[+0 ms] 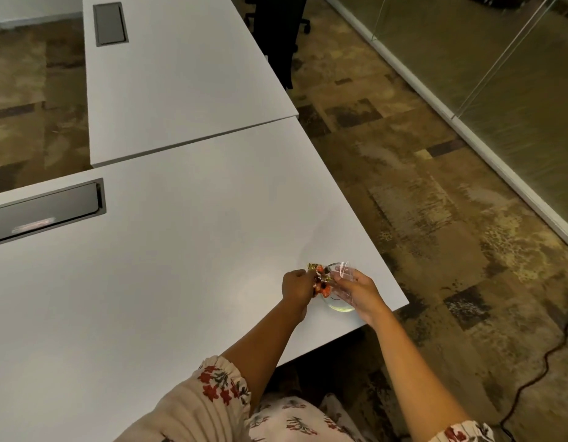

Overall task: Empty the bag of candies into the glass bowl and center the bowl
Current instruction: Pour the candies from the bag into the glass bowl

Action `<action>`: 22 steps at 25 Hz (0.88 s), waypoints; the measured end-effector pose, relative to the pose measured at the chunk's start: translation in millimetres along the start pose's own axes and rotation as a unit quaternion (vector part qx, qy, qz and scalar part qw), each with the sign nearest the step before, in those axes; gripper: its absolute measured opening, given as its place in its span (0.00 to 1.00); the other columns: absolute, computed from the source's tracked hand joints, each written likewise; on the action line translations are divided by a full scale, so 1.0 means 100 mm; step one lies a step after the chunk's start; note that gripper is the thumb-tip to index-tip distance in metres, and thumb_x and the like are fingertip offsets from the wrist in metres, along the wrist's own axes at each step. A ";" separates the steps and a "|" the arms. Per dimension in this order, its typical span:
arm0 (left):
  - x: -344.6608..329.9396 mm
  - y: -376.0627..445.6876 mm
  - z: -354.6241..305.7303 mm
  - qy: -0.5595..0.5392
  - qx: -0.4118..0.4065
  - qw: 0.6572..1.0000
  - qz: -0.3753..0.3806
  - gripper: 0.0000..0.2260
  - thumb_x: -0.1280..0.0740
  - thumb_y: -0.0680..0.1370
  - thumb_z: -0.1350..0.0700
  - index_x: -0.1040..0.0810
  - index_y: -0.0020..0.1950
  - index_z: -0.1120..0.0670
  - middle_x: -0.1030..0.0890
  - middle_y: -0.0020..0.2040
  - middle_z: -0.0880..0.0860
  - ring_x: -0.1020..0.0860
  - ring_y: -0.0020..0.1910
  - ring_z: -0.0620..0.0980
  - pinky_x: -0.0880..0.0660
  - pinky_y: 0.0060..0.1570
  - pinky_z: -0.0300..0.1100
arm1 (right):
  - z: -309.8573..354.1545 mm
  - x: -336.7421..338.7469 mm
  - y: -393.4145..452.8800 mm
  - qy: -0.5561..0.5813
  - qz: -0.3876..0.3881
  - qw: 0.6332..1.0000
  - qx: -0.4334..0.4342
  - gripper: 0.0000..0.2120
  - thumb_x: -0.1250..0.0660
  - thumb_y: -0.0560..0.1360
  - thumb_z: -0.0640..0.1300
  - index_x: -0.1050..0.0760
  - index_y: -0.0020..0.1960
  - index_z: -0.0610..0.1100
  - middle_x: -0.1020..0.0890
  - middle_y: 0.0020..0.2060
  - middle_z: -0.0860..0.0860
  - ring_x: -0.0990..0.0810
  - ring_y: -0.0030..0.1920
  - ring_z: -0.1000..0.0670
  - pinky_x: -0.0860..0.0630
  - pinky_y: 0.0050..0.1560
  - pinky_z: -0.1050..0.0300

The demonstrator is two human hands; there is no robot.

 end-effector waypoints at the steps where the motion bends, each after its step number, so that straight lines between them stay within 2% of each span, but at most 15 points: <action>1: 0.00 -0.01 0.01 0.009 -0.005 1.000 -0.010 0.06 0.32 0.76 0.62 0.16 0.44 0.63 0.19 0.39 0.61 0.24 0.36 0.57 0.25 0.36 0.44 | 0.00 0.02 0.01 -0.011 -0.006 1.000 0.004 0.14 0.30 0.76 0.39 0.21 0.62 0.41 0.15 0.55 0.42 0.16 0.56 0.44 0.19 0.52 0.56; 2: 0.01 -0.01 0.01 0.013 -0.007 1.000 -0.019 0.07 0.31 0.75 0.62 0.15 0.38 0.58 0.17 0.37 0.60 0.21 0.36 0.58 0.20 0.39 0.46 | -0.01 0.04 0.02 -0.027 -0.016 0.999 0.011 0.13 0.29 0.76 0.38 0.20 0.61 0.42 0.15 0.54 0.43 0.16 0.55 0.45 0.19 0.49 0.59; 4: 0.02 -0.04 0.00 0.022 -0.015 0.999 -0.035 0.09 0.28 0.72 0.63 0.15 0.34 0.52 0.14 0.38 0.59 0.15 0.43 0.61 0.16 0.50 0.52 | -0.03 0.09 0.05 -0.057 -0.042 0.997 0.025 0.13 0.29 0.75 0.39 0.20 0.60 0.42 0.15 0.53 0.45 0.17 0.53 0.48 0.19 0.47 0.61; 6: 0.00 -0.05 -0.03 0.043 -0.030 0.998 -0.041 0.09 0.28 0.71 0.64 0.15 0.32 0.53 0.13 0.41 0.62 0.14 0.46 0.62 0.16 0.53 0.56 | -0.05 0.13 0.09 -0.072 -0.064 0.995 0.031 0.14 0.28 0.75 0.40 0.20 0.60 0.40 0.15 0.54 0.44 0.17 0.55 0.46 0.20 0.55 0.54; 8: -0.03 -0.05 -0.05 0.068 -0.042 0.996 -0.045 0.09 0.28 0.71 0.64 0.16 0.32 0.56 0.14 0.41 0.64 0.14 0.44 0.62 0.16 0.51 0.56 | -0.06 0.15 0.11 -0.096 -0.085 0.991 0.032 0.13 0.29 0.76 0.42 0.20 0.59 0.41 0.15 0.54 0.44 0.17 0.54 0.47 0.21 0.58 0.51; 10: -0.06 -0.05 -0.07 0.094 -0.051 0.993 -0.045 0.06 0.29 0.71 0.64 0.15 0.34 0.61 0.15 0.39 0.64 0.16 0.39 0.59 0.16 0.47 0.50 | -0.04 0.17 0.12 -0.135 -0.120 0.983 0.041 0.11 0.30 0.76 0.45 0.19 0.57 0.43 0.16 0.54 0.46 0.18 0.53 0.48 0.22 0.59 0.50; 12: -0.09 -0.07 -0.10 0.131 -0.070 0.988 -0.046 0.07 0.31 0.72 0.65 0.14 0.38 0.65 0.15 0.39 0.65 0.18 0.38 0.57 0.19 0.42 0.47 | -0.01 0.18 0.12 -0.175 -0.147 0.972 0.055 0.13 0.32 0.78 0.47 0.20 0.60 0.43 0.17 0.56 0.48 0.20 0.56 0.47 0.23 0.62 0.49; 14: -0.12 -0.10 -0.15 0.165 -0.088 0.981 -0.048 0.07 0.33 0.72 0.66 0.14 0.39 0.64 0.14 0.41 0.65 0.16 0.39 0.58 0.17 0.44 0.51 | -0.01 0.19 0.12 -0.199 -0.161 0.964 0.071 0.14 0.34 0.79 0.45 0.20 0.62 0.42 0.18 0.58 0.47 0.20 0.58 0.46 0.24 0.64 0.49; 16: -0.14 -0.14 -0.19 0.193 -0.103 0.975 -0.043 0.07 0.33 0.71 0.66 0.14 0.38 0.64 0.16 0.38 0.65 0.19 0.37 0.57 0.18 0.44 0.53 | -0.02 0.21 0.12 -0.207 -0.173 0.959 0.081 0.13 0.35 0.79 0.42 0.20 0.61 0.42 0.17 0.59 0.46 0.20 0.58 0.46 0.25 0.62 0.52; 19: -0.16 -0.17 -0.21 0.207 -0.108 0.972 -0.031 0.07 0.32 0.71 0.66 0.16 0.36 0.61 0.20 0.35 0.60 0.22 0.36 0.54 0.23 0.39 0.47 | -0.03 0.23 0.09 -0.211 -0.183 0.956 0.085 0.12 0.35 0.79 0.41 0.19 0.60 0.41 0.17 0.58 0.45 0.20 0.57 0.46 0.25 0.60 0.54; 22: -0.17 -0.21 -0.24 0.189 -0.083 0.978 -0.025 0.05 0.32 0.70 0.65 0.17 0.36 0.58 0.22 0.36 0.59 0.22 0.37 0.54 0.25 0.39 0.44 | -0.05 0.22 0.07 -0.208 -0.195 0.955 0.086 0.11 0.35 0.79 0.40 0.18 0.59 0.41 0.17 0.58 0.44 0.20 0.58 0.45 0.24 0.63 0.51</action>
Point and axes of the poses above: each hand's wrist, its own y-axis towards the middle knuckle, its own x-axis out of the back of the hand, z = x × y, the point moved 3 cm from there along y, towards the middle knuckle
